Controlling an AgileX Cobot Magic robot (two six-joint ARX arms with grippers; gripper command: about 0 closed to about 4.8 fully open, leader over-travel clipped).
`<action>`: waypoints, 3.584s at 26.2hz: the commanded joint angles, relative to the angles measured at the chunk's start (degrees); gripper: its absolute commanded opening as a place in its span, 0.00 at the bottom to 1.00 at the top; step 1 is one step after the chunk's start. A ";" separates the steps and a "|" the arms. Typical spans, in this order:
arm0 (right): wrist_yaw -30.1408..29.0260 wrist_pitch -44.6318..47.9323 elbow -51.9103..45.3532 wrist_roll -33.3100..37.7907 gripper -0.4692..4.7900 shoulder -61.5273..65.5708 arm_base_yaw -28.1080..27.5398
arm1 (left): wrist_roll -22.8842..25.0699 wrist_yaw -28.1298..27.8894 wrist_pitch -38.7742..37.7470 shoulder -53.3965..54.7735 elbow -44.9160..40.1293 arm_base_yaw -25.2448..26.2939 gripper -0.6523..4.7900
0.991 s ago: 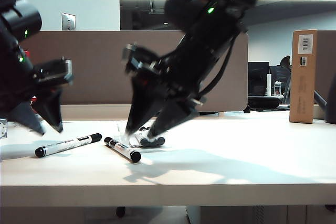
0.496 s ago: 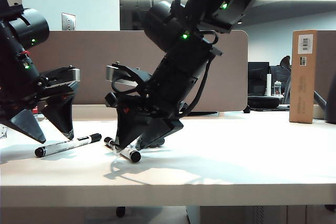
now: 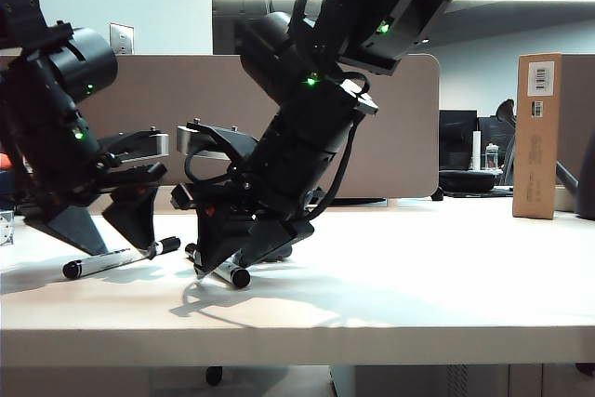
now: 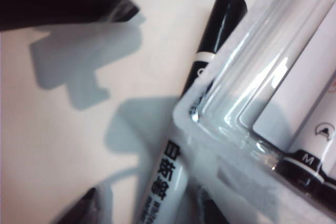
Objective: Pick up the markers scattered on the table and put them into the packaging box, making sure the markers fit the shape of the box's grooves.
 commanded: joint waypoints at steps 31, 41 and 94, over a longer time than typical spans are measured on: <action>-5.03 -1.62 0.04 4.90 0.09 -3.39 -0.02 | -0.52 0.09 -14.12 1.40 5.25 0.07 0.11; -3.65 3.87 0.04 14.80 0.09 -7.74 -4.70 | -16.11 14.10 -4.70 -0.98 10.23 0.24 0.11; -6.69 22.88 0.07 44.00 0.08 1.77 -8.85 | -41.79 14.67 15.28 5.57 10.12 -0.48 0.47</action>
